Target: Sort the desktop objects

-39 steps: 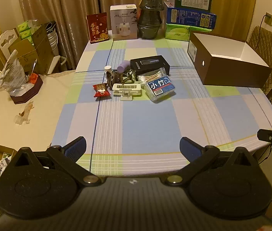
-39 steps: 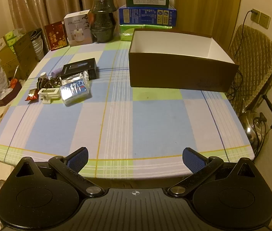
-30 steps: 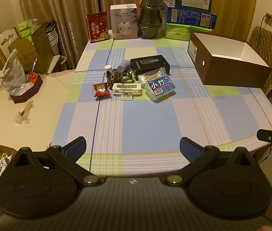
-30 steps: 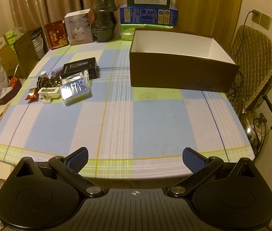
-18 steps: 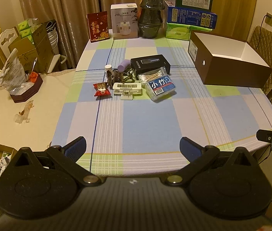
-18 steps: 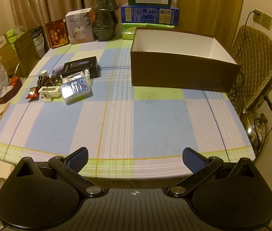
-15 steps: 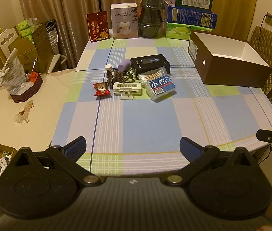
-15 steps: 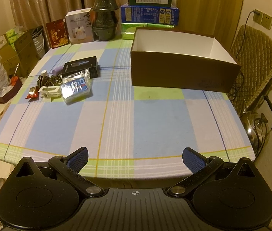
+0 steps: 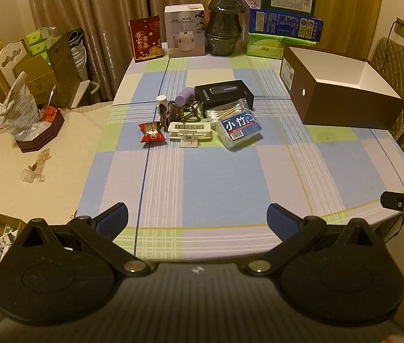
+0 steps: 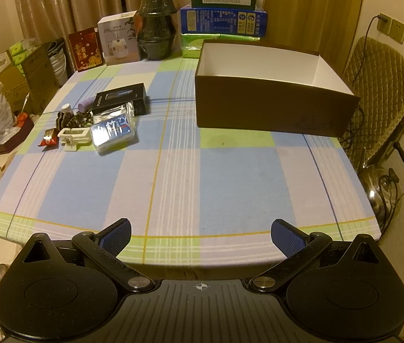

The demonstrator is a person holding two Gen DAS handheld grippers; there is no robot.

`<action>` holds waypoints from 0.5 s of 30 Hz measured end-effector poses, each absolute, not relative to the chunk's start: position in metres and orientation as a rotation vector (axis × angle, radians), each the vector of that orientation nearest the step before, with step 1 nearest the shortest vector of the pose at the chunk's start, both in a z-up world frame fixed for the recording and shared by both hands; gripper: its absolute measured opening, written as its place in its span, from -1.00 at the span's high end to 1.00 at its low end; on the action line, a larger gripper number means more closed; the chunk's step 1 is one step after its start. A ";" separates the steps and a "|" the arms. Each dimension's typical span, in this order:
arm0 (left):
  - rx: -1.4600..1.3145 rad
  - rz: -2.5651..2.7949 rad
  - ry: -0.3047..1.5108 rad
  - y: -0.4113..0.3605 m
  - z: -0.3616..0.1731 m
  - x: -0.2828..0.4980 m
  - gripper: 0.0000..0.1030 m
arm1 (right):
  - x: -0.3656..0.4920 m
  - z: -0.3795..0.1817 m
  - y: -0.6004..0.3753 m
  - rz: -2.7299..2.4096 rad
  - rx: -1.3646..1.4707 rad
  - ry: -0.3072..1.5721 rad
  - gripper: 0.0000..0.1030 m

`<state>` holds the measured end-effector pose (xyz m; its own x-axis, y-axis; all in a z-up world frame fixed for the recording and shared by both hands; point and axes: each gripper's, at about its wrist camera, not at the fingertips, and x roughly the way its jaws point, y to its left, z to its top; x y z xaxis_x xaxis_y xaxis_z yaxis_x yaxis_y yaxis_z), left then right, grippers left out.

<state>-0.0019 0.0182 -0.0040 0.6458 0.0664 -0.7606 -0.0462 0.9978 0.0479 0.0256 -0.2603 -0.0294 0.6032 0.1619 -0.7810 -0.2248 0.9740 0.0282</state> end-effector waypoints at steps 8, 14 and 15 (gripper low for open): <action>0.023 0.065 0.868 0.019 -0.004 -0.002 -0.98 | 0.026 -0.030 -0.260 0.224 -0.077 0.895 -0.97; 0.021 0.066 0.870 0.020 -0.004 -0.002 -0.98 | 0.027 -0.030 -0.259 0.225 -0.077 0.895 -0.97; 0.020 0.066 0.871 0.021 -0.005 -0.001 -0.98 | 0.027 -0.030 -0.259 0.225 -0.077 0.895 -0.97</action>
<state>-0.0011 0.0215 -0.0046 0.6423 0.0658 -0.7636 -0.0496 0.9978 0.0442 0.0269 -0.2590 -0.0301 0.6035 0.1618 -0.7808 -0.2261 0.9737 0.0270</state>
